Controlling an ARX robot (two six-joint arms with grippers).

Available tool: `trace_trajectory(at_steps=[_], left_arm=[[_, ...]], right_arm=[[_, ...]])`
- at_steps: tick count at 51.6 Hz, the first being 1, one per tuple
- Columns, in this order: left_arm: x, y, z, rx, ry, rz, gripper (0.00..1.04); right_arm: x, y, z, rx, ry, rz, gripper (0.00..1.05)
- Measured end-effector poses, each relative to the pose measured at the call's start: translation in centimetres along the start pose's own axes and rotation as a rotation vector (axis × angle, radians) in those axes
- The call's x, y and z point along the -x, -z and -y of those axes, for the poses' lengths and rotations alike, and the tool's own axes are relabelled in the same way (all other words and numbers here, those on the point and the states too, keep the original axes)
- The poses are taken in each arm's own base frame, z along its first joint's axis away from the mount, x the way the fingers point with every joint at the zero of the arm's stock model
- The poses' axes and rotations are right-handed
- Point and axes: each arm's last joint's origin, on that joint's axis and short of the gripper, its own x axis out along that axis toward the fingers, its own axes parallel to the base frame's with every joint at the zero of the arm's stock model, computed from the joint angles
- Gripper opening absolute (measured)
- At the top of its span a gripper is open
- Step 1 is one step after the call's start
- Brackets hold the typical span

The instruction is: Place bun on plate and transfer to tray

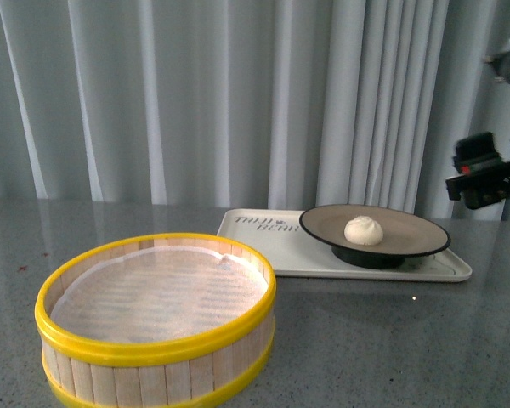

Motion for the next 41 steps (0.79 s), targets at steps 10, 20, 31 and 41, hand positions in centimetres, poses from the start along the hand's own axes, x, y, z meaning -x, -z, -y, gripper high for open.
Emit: trace_trajectory(at_steps=[10,20,31,41], left_arm=[[0.0,0.0,0.0,0.0,0.002,0.0,0.98],[0.0,0.0,0.0,0.0,0.002,0.0,0.98],[0.0,0.0,0.0,0.0,0.002,0.0,0.98],[0.0,0.0,0.0,0.0,0.002,0.0,0.98]], right_arm=[[5.3,2.3,0.5,-0.203,0.027,0.034,0.34],[10.1,5.5,0.6,-0.239,-0.006,0.01,0.02],[13.9,7.2,0.8,-0.244,0.019,0.009,0.02],[16.2,8.0,0.5,-0.244,0.018,0.009,0.02]])
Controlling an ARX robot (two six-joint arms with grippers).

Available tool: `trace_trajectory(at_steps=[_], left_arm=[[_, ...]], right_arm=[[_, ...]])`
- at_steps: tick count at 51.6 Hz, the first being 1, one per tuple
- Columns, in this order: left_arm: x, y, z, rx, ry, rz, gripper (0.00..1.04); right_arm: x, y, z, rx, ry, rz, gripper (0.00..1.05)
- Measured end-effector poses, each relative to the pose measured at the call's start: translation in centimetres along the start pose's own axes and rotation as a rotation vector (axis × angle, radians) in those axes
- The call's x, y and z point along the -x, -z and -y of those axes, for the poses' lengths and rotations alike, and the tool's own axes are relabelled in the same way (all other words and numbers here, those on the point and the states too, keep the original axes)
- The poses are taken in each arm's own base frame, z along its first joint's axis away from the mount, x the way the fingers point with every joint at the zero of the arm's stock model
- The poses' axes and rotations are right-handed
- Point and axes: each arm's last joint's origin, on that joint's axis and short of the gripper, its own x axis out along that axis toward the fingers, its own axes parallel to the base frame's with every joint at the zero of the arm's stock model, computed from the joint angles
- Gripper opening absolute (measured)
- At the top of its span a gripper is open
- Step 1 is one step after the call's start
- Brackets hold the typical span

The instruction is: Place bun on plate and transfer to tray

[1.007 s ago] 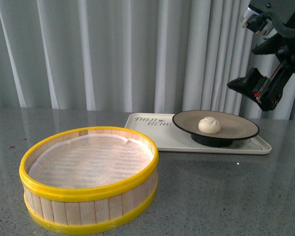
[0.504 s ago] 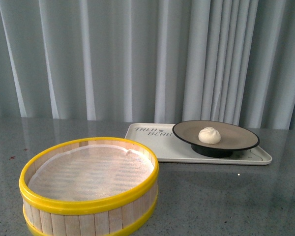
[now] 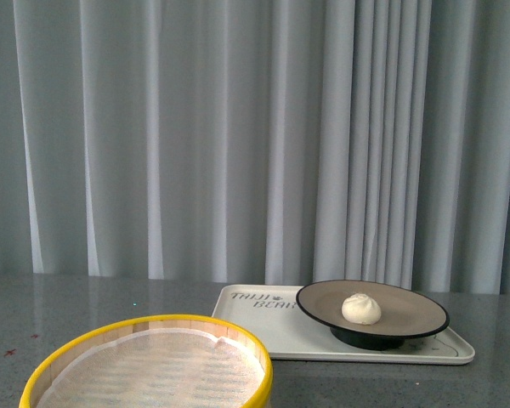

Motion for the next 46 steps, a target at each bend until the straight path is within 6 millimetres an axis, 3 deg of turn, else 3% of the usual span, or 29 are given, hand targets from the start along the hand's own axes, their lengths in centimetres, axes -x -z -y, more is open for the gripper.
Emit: trace_trajectory(at_steps=[26,46], left_arm=[[0.0,0.0,0.0,0.0,0.0,0.0,0.98],[0.0,0.0,0.0,0.0,0.0,0.0,0.98]], right_arm=[[4.0,2.2,0.0,-0.002,-0.001,-0.012,0.02],[5.8,1.6,0.0,-0.002,-0.001,0.013,0.02]])
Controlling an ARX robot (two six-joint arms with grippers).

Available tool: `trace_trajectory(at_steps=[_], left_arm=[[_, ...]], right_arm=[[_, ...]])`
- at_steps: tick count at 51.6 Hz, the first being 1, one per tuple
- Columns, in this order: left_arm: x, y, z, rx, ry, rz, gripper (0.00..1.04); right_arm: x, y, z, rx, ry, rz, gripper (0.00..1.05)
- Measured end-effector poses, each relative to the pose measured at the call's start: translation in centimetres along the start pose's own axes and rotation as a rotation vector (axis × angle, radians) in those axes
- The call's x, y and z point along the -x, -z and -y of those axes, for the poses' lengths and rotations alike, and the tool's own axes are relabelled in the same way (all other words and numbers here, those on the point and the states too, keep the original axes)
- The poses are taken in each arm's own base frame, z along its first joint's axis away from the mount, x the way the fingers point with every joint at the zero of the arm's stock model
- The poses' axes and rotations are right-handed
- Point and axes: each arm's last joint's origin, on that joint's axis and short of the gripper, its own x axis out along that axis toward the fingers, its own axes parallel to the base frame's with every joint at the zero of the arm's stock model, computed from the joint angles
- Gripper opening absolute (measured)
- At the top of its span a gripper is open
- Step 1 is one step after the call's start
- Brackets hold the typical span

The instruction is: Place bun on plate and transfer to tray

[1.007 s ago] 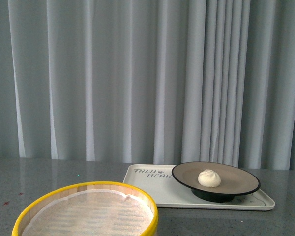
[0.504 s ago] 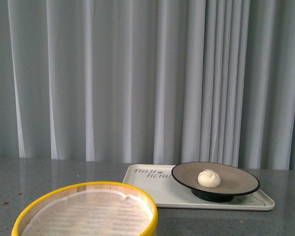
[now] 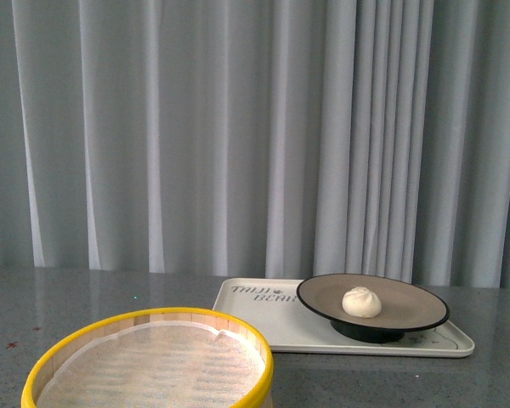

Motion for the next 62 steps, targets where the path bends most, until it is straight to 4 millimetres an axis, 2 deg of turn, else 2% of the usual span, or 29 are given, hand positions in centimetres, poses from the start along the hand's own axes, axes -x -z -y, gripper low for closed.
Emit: trace_trajectory(at_steps=[51,52,62], left_arm=[[0.0,0.0,0.0,0.0,0.0,0.0,0.98],[0.0,0.0,0.0,0.0,0.0,0.0,0.98],[0.0,0.0,0.0,0.0,0.0,0.0,0.98]], right_arm=[[2.9,0.2,0.0,0.0,-0.003,0.001,0.02],[2.9,0.2,0.0,0.0,-0.003,0.001,0.02],[2.9,0.2,0.0,0.0,-0.002,0.001,0.33]])
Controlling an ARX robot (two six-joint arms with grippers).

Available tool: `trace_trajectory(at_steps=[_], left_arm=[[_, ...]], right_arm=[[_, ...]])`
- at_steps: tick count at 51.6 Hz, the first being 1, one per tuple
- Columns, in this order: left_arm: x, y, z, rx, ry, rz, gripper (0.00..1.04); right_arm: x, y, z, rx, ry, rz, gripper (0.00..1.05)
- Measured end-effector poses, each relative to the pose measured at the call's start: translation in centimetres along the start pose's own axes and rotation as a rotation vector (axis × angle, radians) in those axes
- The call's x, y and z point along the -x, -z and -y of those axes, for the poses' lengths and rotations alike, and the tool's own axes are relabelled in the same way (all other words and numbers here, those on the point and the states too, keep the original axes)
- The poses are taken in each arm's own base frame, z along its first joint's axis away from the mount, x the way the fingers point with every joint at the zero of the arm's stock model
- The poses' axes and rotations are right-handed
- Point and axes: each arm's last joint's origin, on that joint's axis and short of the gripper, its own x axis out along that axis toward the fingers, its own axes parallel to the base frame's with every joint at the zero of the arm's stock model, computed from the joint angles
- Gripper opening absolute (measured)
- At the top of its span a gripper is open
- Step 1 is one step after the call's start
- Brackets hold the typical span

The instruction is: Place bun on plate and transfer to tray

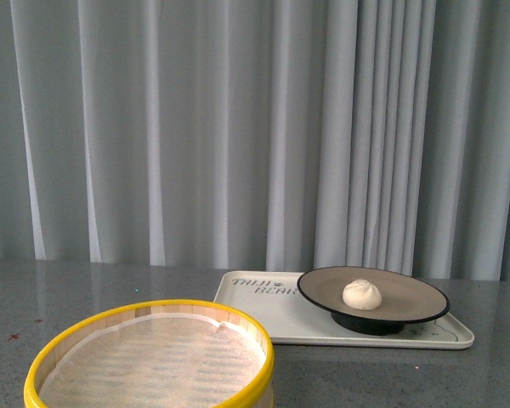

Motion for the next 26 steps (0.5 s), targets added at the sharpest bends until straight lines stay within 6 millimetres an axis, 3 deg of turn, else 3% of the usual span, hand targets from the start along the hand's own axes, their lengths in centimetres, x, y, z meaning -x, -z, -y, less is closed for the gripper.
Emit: trace_trajectory(at_steps=[19,26], left_arm=[[0.0,0.0,0.0,0.0,0.0,0.0,0.98],[0.0,0.0,0.0,0.0,0.0,0.0,0.98]], right_arm=[[0.0,0.0,0.0,0.0,0.0,0.0,0.95],[0.0,0.0,0.0,0.0,0.0,0.0,0.95]])
